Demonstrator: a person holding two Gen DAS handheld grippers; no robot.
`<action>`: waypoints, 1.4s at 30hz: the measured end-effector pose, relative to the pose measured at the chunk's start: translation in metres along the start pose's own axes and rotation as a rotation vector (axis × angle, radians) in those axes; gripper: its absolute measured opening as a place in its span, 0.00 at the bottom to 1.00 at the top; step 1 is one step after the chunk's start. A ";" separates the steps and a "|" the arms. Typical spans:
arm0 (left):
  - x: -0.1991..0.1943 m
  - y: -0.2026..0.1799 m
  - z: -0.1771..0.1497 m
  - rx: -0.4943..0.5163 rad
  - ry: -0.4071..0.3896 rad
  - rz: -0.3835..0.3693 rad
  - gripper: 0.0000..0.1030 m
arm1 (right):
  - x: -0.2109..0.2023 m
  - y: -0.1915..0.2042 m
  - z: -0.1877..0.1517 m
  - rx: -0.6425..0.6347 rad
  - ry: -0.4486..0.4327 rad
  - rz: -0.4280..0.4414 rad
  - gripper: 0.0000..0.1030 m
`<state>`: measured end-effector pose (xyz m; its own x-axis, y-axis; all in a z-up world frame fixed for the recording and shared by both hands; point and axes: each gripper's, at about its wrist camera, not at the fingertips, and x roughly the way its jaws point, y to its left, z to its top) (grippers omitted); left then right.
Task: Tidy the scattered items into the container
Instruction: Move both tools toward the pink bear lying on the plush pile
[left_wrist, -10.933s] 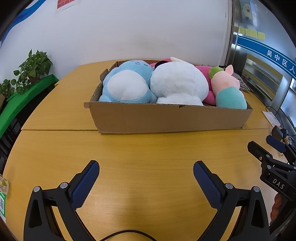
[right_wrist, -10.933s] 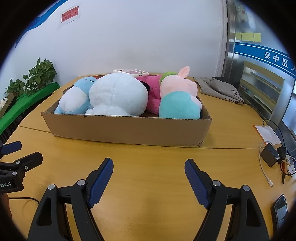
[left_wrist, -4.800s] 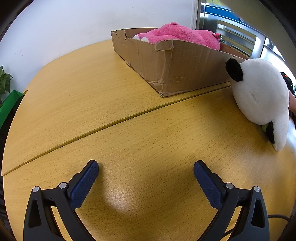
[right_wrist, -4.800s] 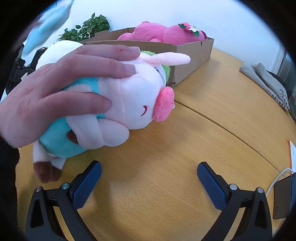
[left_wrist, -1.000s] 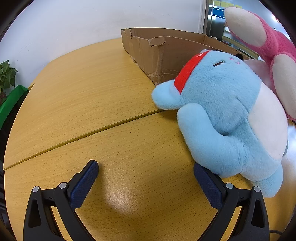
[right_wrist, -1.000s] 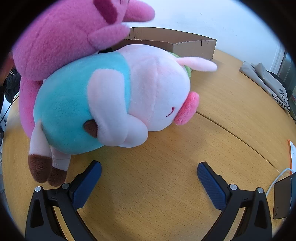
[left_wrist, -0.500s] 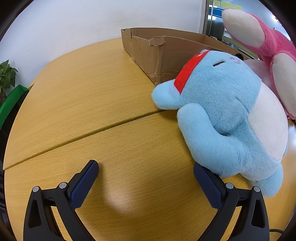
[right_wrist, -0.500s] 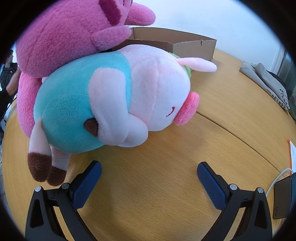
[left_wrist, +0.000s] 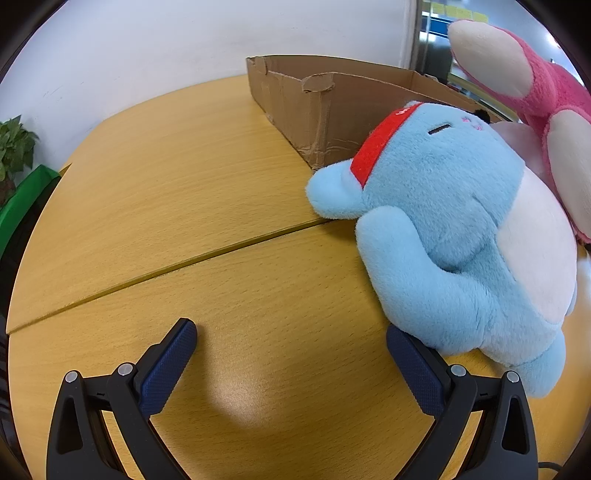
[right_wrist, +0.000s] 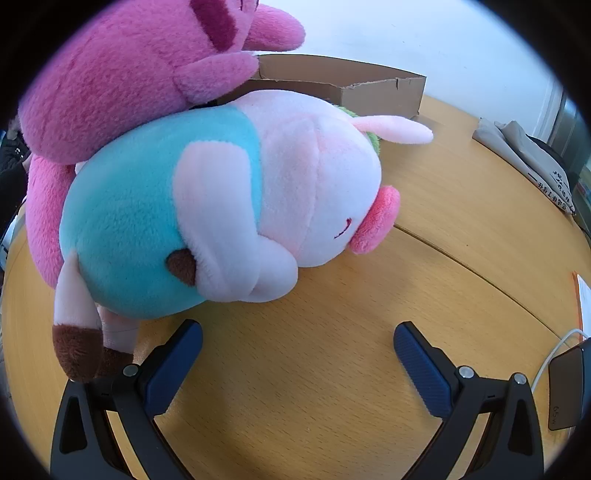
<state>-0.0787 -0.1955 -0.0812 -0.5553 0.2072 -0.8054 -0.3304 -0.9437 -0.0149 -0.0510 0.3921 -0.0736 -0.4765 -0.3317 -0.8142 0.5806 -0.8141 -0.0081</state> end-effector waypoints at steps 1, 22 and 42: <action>-0.002 -0.001 -0.002 -0.015 0.000 0.011 1.00 | -0.001 0.001 -0.001 0.011 0.000 -0.008 1.00; -0.098 -0.079 -0.095 -0.345 -0.047 0.182 1.00 | -0.045 0.091 -0.054 0.281 0.000 -0.269 0.99; -0.189 -0.260 -0.011 -0.246 -0.307 0.219 1.00 | -0.160 0.189 0.002 0.568 -0.290 -0.417 1.00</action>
<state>0.1205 0.0083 0.0680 -0.8052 0.0279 -0.5923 -0.0096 -0.9994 -0.0339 0.1336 0.2900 0.0563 -0.7818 0.0088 -0.6235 -0.0767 -0.9937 0.0821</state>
